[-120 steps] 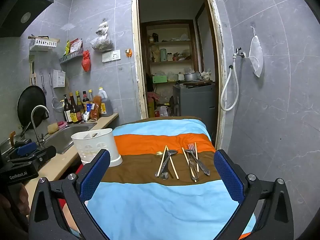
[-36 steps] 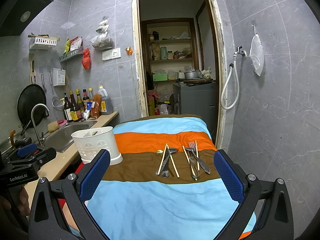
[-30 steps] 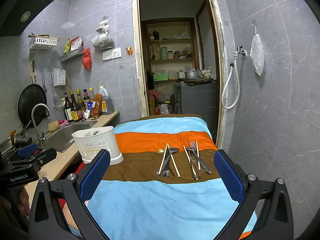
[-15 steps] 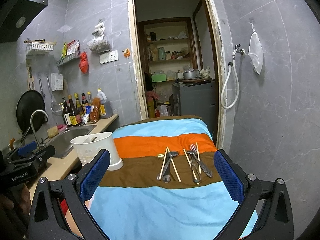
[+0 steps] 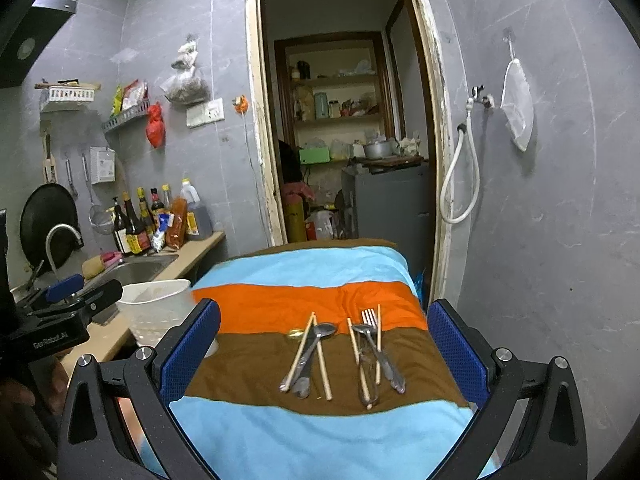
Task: Organize utensils
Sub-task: 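Move both grippers down toward the row of utensils on the cloth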
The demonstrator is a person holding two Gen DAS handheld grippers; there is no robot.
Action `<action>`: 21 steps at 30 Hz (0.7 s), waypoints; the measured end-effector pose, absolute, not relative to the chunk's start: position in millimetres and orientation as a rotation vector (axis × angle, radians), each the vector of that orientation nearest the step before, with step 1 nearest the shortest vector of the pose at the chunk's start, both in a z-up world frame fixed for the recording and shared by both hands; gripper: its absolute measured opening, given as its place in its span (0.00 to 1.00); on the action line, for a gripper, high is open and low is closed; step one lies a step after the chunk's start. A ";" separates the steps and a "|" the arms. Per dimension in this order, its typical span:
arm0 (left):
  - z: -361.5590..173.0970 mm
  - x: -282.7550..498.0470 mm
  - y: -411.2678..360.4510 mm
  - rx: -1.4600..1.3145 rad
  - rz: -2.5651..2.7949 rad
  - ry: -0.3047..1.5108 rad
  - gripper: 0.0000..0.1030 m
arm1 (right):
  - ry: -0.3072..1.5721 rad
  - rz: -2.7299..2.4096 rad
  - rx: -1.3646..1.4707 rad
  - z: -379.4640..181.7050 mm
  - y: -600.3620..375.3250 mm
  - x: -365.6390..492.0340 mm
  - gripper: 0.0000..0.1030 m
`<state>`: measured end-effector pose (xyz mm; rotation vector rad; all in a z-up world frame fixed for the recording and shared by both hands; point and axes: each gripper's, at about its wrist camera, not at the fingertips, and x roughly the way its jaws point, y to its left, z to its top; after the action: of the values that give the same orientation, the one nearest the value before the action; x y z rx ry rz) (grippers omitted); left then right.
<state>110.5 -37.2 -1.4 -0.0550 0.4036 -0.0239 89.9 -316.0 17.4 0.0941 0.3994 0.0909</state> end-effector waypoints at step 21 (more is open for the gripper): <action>-111.6 269.9 -98.5 -0.142 -0.093 0.750 0.73 | 0.758 0.210 0.167 -115.1 -381.7 300.4 0.80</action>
<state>269.9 -98.5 -111.6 -0.1421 0.7498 -0.0929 300.4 -381.7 -115.1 0.1666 0.7581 0.2102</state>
